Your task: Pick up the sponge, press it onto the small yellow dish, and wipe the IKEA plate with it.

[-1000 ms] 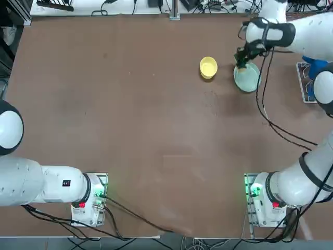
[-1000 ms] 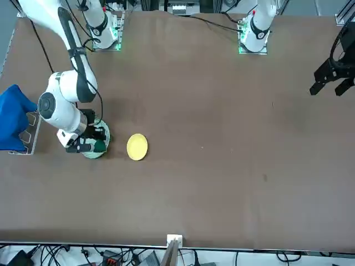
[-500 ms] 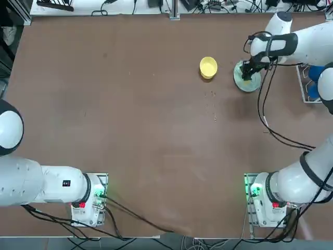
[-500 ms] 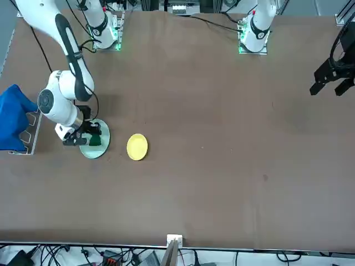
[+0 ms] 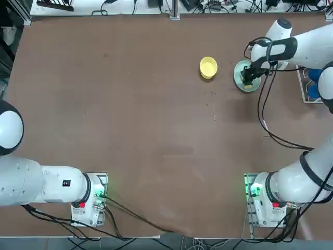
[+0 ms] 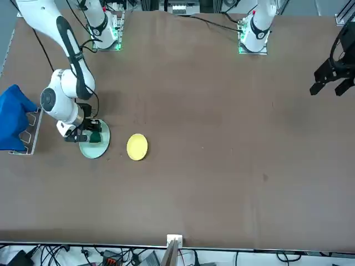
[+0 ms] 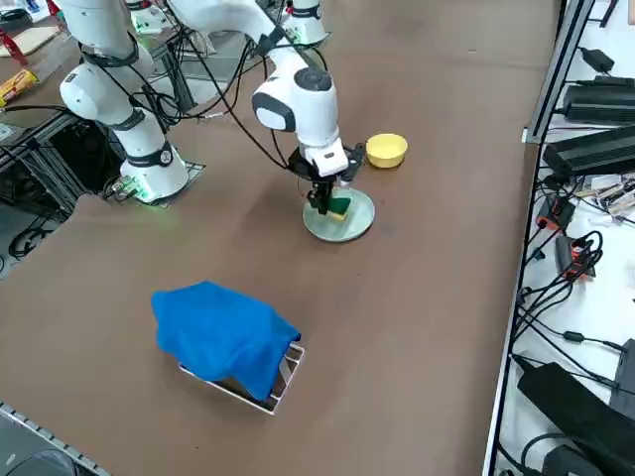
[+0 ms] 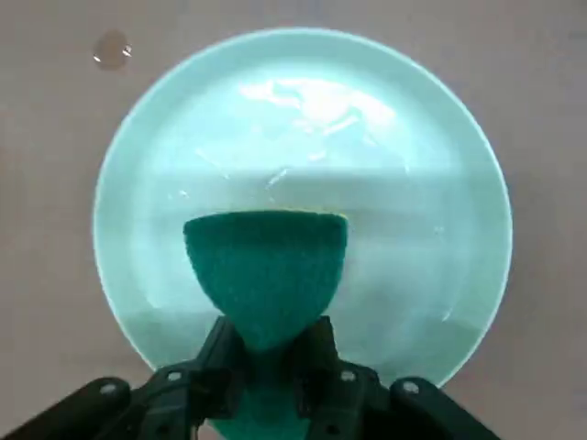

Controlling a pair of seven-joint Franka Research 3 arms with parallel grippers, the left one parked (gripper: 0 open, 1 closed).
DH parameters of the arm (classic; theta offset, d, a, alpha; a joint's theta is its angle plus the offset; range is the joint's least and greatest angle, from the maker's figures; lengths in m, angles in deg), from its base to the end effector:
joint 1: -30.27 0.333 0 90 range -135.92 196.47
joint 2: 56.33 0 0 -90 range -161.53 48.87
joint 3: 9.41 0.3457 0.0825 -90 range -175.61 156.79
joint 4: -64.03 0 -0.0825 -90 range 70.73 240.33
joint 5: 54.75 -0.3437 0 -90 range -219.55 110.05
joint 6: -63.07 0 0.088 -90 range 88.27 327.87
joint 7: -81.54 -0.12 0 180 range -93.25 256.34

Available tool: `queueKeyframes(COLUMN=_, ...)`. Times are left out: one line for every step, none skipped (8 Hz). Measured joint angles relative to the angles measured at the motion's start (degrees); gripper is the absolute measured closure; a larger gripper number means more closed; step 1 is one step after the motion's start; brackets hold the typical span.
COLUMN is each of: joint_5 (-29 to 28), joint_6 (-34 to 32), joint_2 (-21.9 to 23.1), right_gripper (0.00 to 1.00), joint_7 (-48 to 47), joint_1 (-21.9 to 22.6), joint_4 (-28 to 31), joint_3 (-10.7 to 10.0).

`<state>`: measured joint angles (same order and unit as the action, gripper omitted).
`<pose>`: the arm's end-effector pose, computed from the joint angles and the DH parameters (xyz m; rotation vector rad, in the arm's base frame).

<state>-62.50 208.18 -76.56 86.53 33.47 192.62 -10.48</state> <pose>0.5252 0.0191 0.2521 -3.0712 -0.0180 0.0961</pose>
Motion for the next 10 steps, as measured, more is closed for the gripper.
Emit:
queueKeyframes(joint_5=0.0, joint_6=0.3, joint_2=-0.3, right_gripper=0.70, joint_7=0.3, joint_1=-0.3, joint_4=0.2, joint_3=0.0)
queueKeyframes(joint_5=0.0, joint_6=0.4, joint_2=-0.4, right_gripper=0.70, joint_7=1.3, joint_1=-0.9, joint_4=0.3, joint_3=0.0)
queueKeyframes(joint_5=0.0, joint_6=0.4, joint_2=-0.4, right_gripper=0.70, joint_7=3.4, joint_1=-2.1, joint_4=0.3, joint_3=0.0)
queueKeyframes(joint_5=0.0, joint_6=0.4, joint_2=-0.4, right_gripper=0.70, joint_7=5.9, joint_1=-3.6, joint_4=0.3, joint_3=0.0)
queueKeyframes(joint_5=0.0, joint_6=0.5, joint_2=-0.4, right_gripper=0.70, joint_7=8.3, joint_1=-5.0, joint_4=0.3, joint_3=0.0)
queueKeyframes(joint_5=-0.1, joint_6=0.7, joint_2=-0.4, right_gripper=0.70, joint_7=9.7, joint_1=-5.9, joint_4=0.2, joint_3=0.1)
queueKeyframes(joint_5=-0.1, joint_6=0.7, joint_2=-0.5, right_gripper=0.70, joint_7=10.2, joint_1=-6.1, joint_4=-0.2, joint_3=0.3)
queueKeyframes(joint_5=-0.1, joint_6=0.8, joint_2=-1.1, right_gripper=0.70, joint_7=10.5, joint_1=-6.1, joint_4=-1.2, joint_3=0.3)
queueKeyframes(joint_5=-0.1, joint_6=0.8, joint_2=-2.4, right_gripper=0.70, joint_7=10.8, joint_1=-6.2, joint_4=-2.9, joint_3=0.3)
queueKeyframes(joint_5=-0.1, joint_6=0.8, joint_2=-4.0, right_gripper=0.70, joint_7=11.0, joint_1=-6.1, joint_4=-5.1, joint_3=0.3)
